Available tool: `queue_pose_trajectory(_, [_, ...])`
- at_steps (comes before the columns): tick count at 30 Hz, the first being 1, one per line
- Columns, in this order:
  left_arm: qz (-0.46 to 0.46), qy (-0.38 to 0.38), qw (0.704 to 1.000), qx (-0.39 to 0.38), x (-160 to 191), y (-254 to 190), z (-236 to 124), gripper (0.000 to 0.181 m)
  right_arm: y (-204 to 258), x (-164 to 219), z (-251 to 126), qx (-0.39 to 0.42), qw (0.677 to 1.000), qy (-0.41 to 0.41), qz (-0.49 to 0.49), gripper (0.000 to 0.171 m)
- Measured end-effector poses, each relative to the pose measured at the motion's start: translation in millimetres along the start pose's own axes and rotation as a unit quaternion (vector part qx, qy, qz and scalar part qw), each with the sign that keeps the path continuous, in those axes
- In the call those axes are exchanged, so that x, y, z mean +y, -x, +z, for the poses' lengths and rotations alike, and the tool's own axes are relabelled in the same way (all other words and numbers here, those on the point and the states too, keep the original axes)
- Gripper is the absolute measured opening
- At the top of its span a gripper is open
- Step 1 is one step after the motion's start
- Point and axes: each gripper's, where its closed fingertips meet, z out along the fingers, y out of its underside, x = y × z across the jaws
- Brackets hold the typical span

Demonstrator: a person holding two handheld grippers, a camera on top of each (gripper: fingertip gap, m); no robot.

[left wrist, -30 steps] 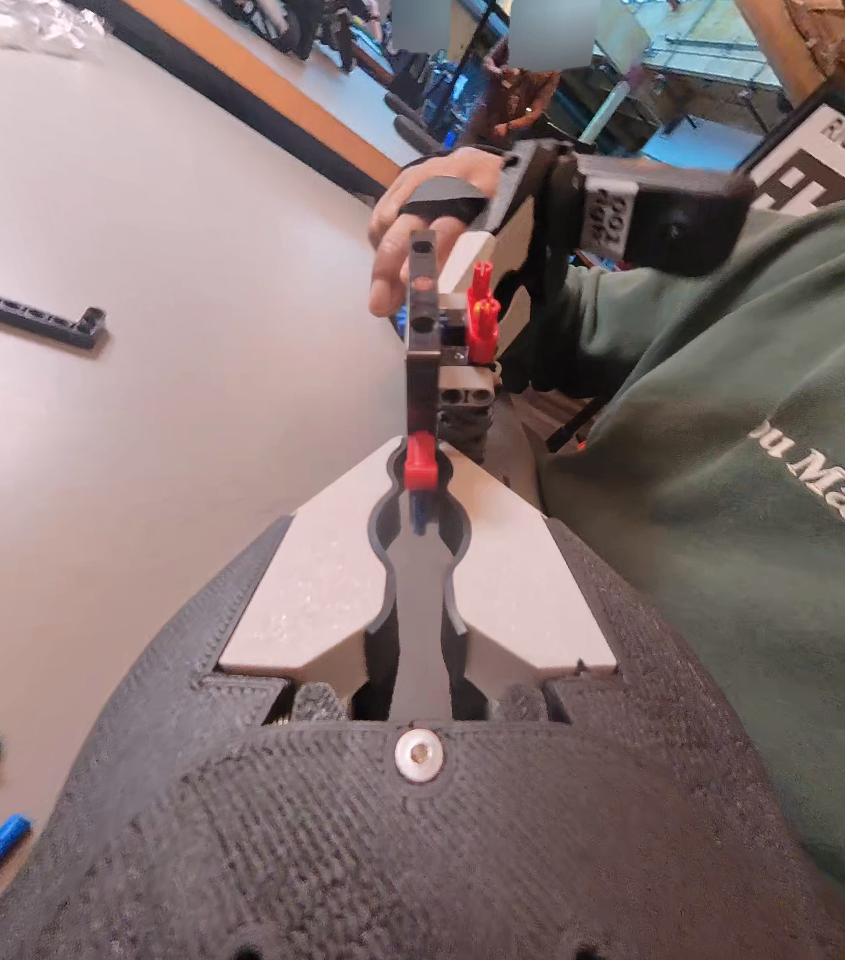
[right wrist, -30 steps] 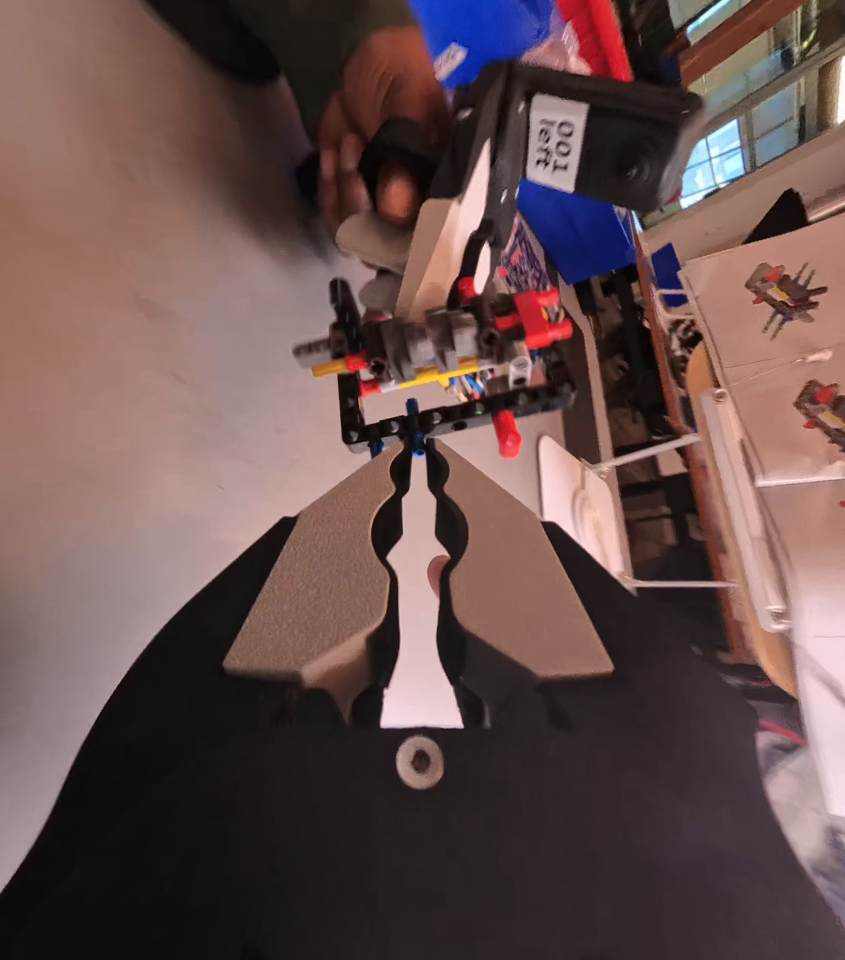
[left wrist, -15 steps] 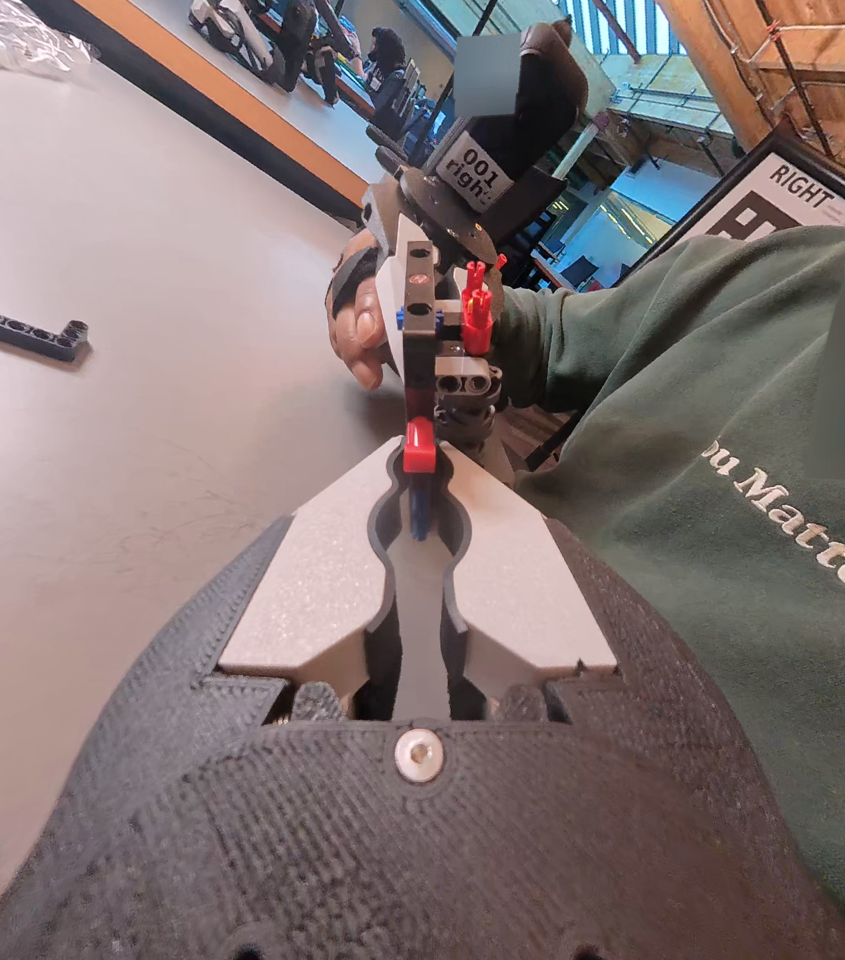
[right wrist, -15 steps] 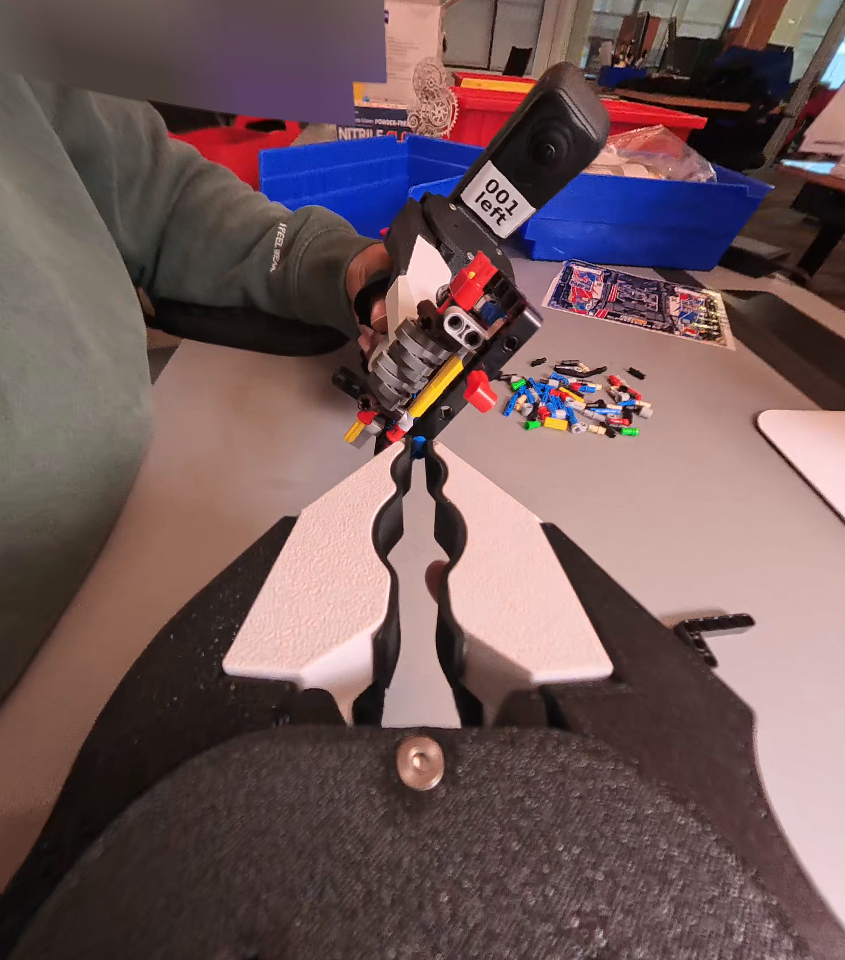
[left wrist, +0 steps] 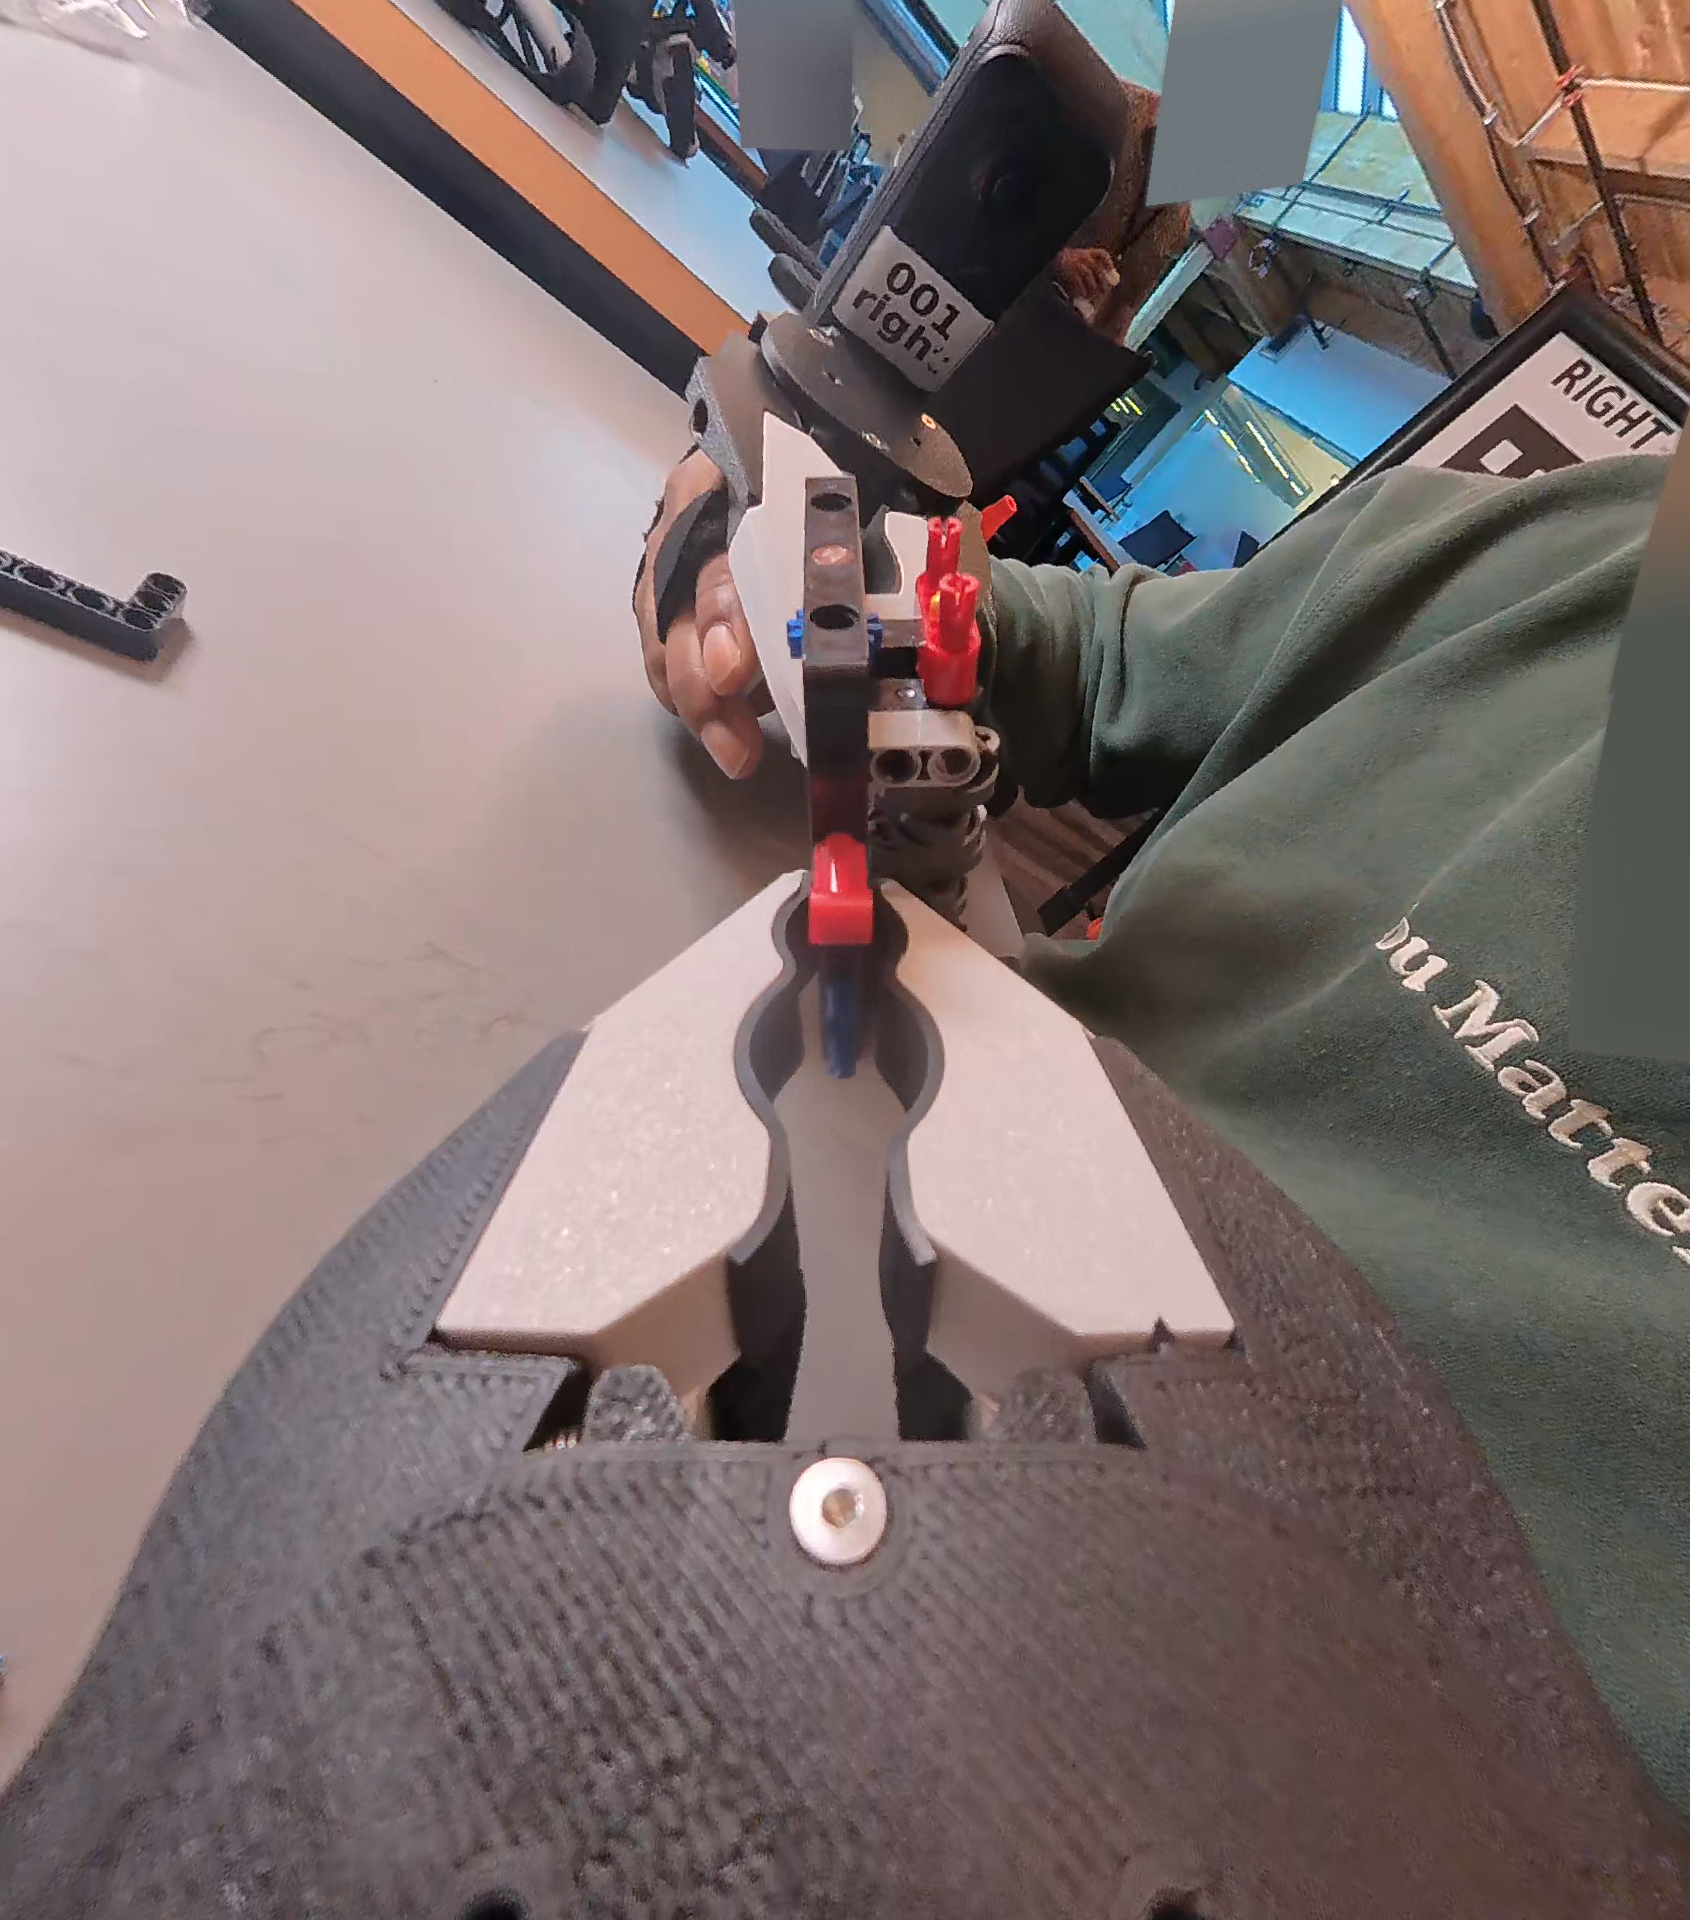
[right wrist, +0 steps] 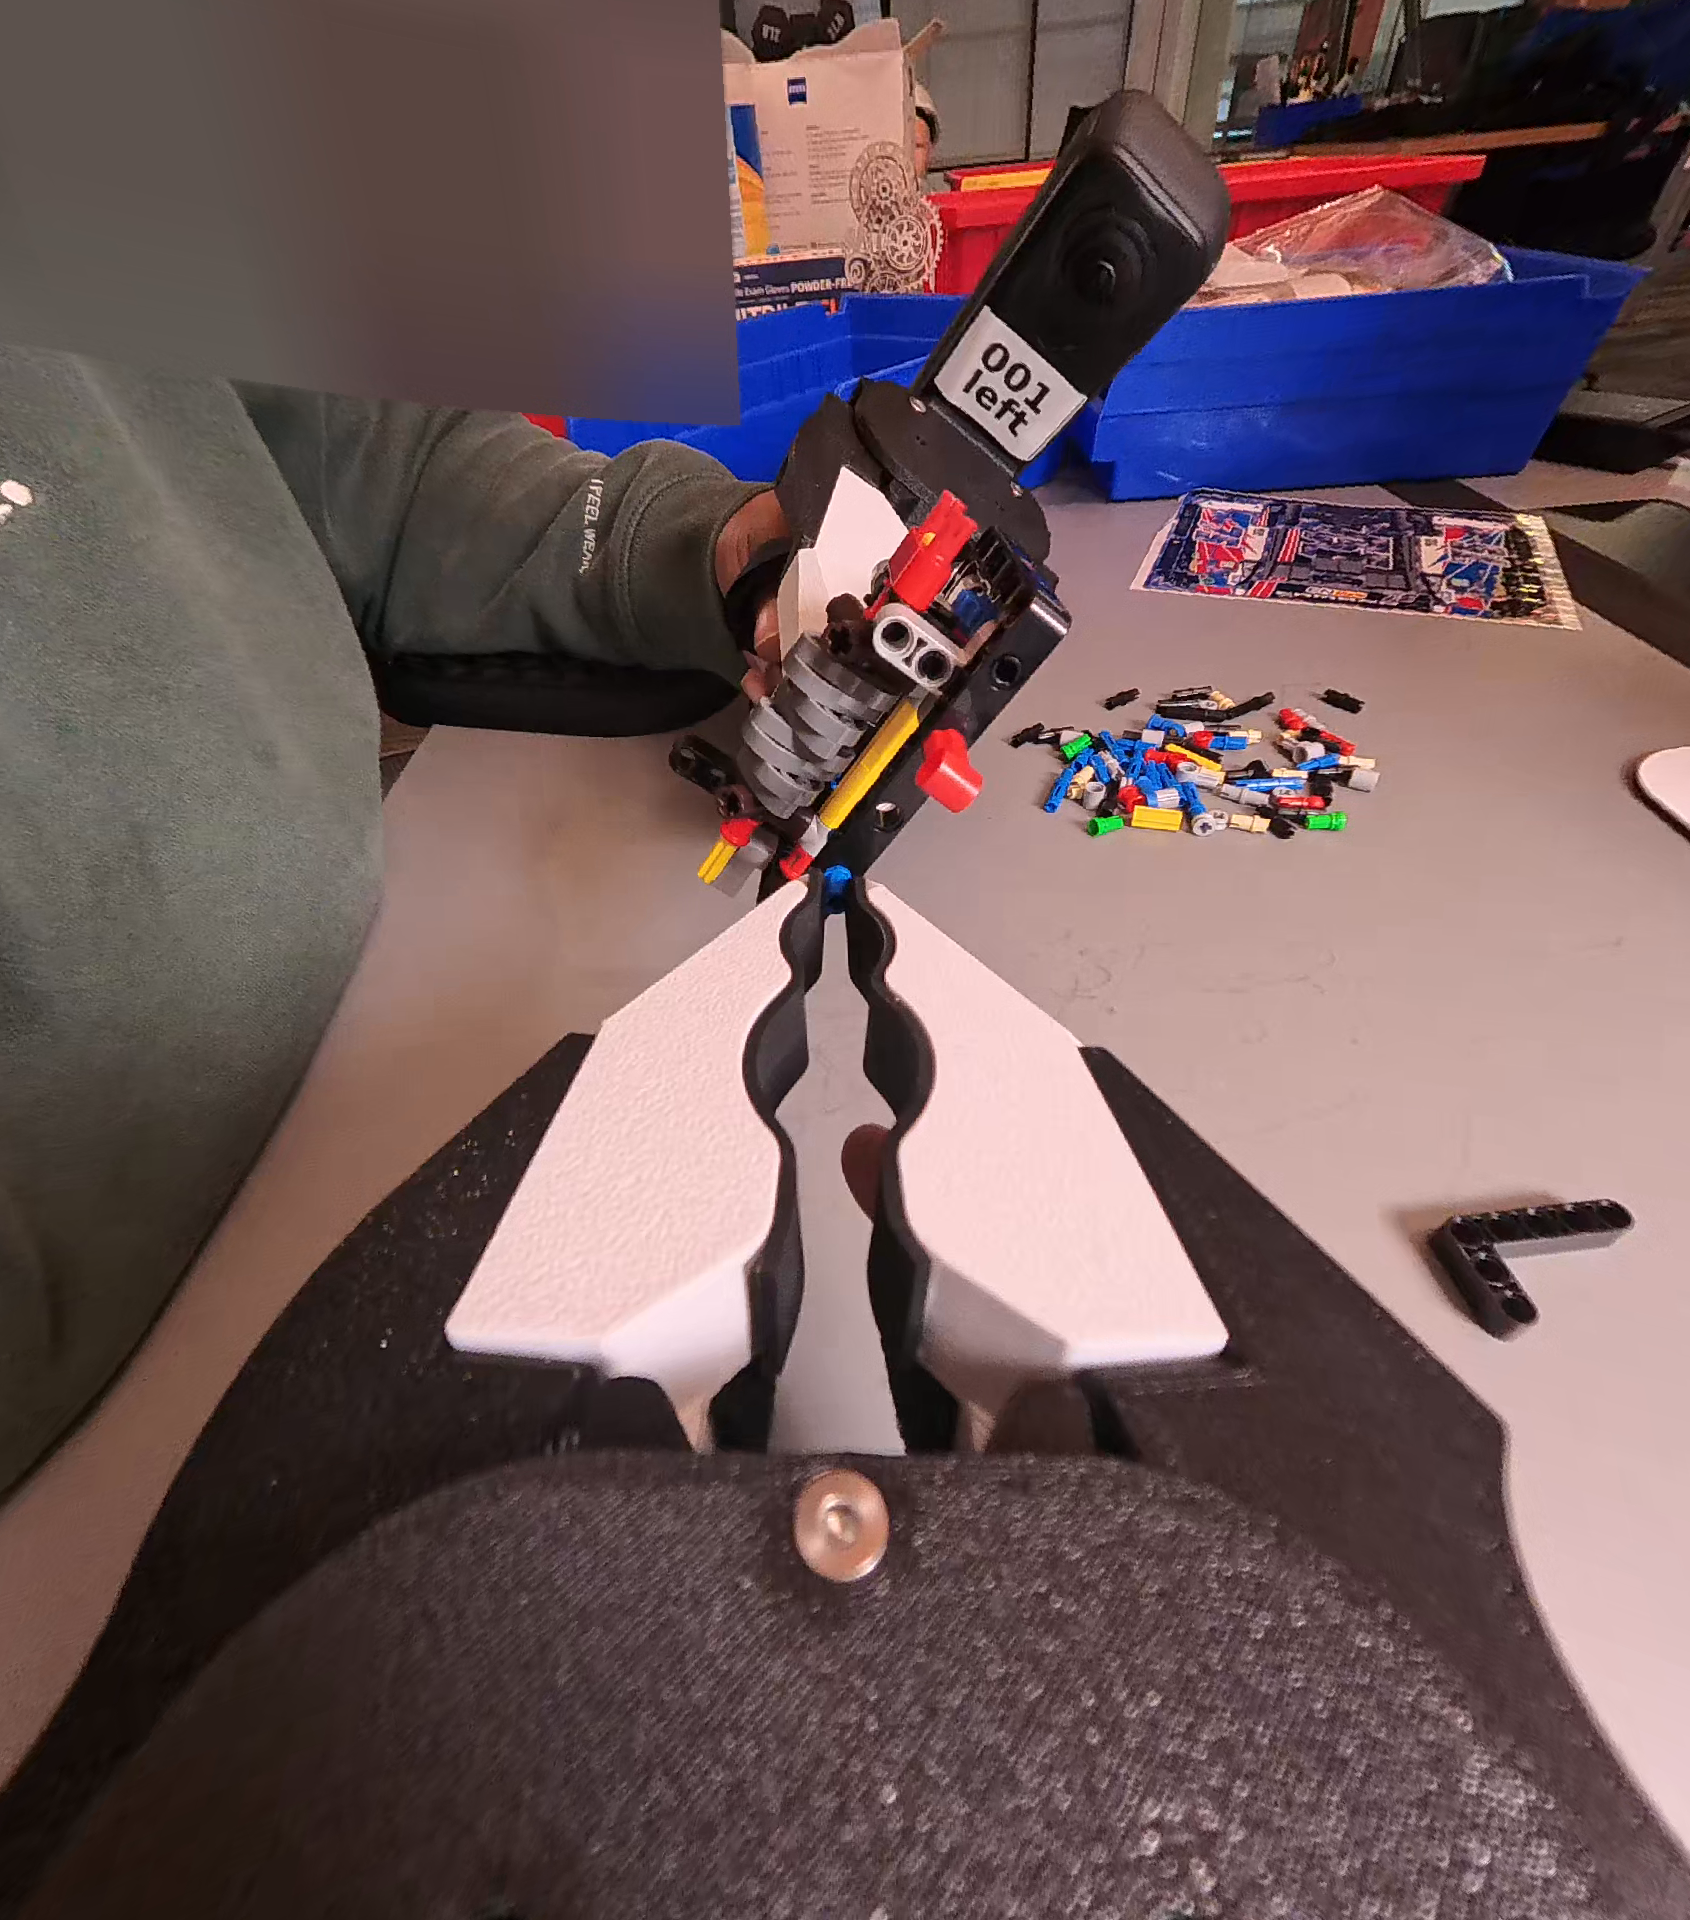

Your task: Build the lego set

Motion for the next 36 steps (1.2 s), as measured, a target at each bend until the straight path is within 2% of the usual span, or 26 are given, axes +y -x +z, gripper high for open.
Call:
queue_pose_trajectory(9, [-0.006, -0.004, 1.0, 0.004, -1, -1, -1, 0.006, 1, 0, -2, -0.006, 1.0, -0.003, 0.004, 0.002])
queue_pose_trajectory(12, [-0.006, -0.044, 0.999, -0.008, -13, 3, -20, 0.006, -10, -5, -19, 0.016, 0.999, -0.024, 0.016, 0.002])
queue_pose_trajectory(14, [0.021, -0.036, 0.999, -0.017, -14, -1, -21, 0.006, -14, -9, -26, 0.031, 0.999, -0.031, 0.008, 0.002])
queue_pose_trajectory(25, [-0.011, -0.039, 0.999, 0.026, -12, -6, -13, 0.006, -6, -15, -12, 0.011, 0.999, -0.034, 0.015, 0.002])
queue_pose_trajectory(36, [-0.021, -0.03, 0.999, 0.023, -8, -4, -9, 0.006, -1, -10, -9, 0.016, 1.0, -0.005, -0.005, 0.002])
